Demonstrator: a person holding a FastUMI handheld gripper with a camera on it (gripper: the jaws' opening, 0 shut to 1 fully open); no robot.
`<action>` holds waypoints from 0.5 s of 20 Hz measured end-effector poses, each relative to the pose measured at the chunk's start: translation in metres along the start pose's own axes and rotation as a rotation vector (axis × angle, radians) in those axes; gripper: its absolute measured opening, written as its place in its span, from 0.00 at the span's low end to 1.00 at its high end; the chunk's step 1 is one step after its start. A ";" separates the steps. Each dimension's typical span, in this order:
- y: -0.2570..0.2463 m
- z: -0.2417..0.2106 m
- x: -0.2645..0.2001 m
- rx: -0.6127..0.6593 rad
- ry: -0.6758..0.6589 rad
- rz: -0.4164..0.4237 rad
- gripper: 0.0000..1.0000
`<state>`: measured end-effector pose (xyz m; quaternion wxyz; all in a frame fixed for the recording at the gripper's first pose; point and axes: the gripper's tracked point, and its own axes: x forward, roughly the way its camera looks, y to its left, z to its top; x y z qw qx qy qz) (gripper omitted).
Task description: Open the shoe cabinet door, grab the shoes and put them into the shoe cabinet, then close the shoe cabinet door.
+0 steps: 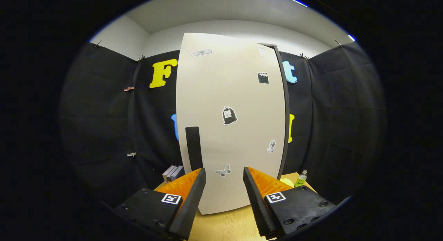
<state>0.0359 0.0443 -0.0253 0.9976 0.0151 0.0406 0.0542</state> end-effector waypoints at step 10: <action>0.005 0.004 0.000 -0.020 -0.021 -0.014 0.74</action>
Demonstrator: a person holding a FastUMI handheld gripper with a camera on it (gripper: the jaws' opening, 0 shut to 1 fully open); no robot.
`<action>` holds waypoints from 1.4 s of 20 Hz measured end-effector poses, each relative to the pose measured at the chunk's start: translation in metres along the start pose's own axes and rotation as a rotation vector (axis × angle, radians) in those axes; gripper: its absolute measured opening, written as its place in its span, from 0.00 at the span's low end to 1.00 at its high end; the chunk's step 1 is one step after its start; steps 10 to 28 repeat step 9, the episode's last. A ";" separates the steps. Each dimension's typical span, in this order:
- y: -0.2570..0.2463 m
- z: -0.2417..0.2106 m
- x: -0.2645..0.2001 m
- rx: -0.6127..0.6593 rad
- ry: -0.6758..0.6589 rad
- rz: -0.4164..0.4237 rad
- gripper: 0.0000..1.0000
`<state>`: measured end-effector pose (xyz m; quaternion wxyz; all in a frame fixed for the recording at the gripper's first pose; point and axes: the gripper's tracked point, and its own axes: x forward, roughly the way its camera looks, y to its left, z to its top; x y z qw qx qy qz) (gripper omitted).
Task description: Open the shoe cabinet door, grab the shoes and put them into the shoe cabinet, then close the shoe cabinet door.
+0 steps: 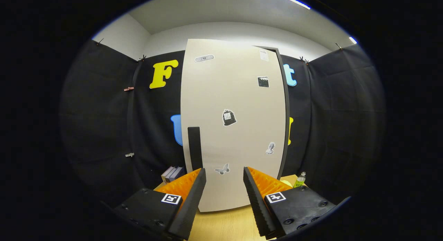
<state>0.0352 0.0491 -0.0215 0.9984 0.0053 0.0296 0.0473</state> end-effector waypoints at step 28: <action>-0.002 -0.001 0.004 -0.009 0.005 -0.010 0.74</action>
